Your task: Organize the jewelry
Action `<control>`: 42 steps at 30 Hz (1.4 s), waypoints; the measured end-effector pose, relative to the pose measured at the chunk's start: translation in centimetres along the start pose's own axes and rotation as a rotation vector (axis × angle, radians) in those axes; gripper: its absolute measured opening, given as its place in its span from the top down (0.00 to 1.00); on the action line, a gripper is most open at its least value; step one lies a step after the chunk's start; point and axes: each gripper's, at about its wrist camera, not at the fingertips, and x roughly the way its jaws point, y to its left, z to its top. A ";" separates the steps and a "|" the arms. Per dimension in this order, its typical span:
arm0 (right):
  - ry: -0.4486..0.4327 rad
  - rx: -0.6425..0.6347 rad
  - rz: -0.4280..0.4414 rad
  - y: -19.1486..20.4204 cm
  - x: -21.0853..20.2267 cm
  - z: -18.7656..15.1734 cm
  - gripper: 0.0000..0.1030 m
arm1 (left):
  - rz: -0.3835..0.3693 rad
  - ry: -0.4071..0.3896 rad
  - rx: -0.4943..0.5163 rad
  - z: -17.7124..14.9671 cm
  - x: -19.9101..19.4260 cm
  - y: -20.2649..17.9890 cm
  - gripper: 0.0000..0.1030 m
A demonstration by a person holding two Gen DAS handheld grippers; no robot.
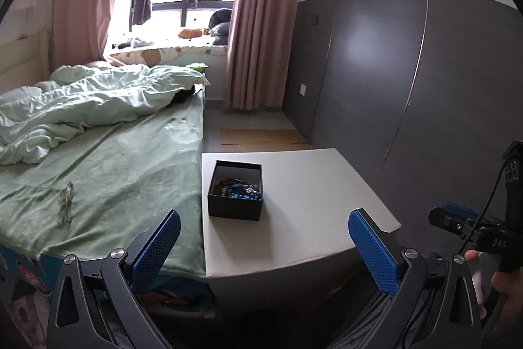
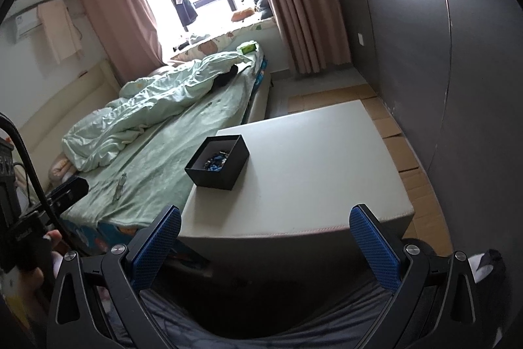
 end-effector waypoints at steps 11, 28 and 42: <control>-0.049 -0.013 -0.029 0.6 -2.5 0.2 0.00 | 0.010 -0.016 0.015 -0.6 -1.7 -1.2 0.00; -0.038 -0.004 -0.052 0.1 -2.6 -0.2 0.00 | 0.008 -0.010 0.022 -0.7 -1.5 -1.7 0.00; -0.034 -0.001 -0.054 -0.2 -2.5 -0.2 0.00 | 0.007 -0.005 0.014 -0.8 -1.3 -1.6 0.00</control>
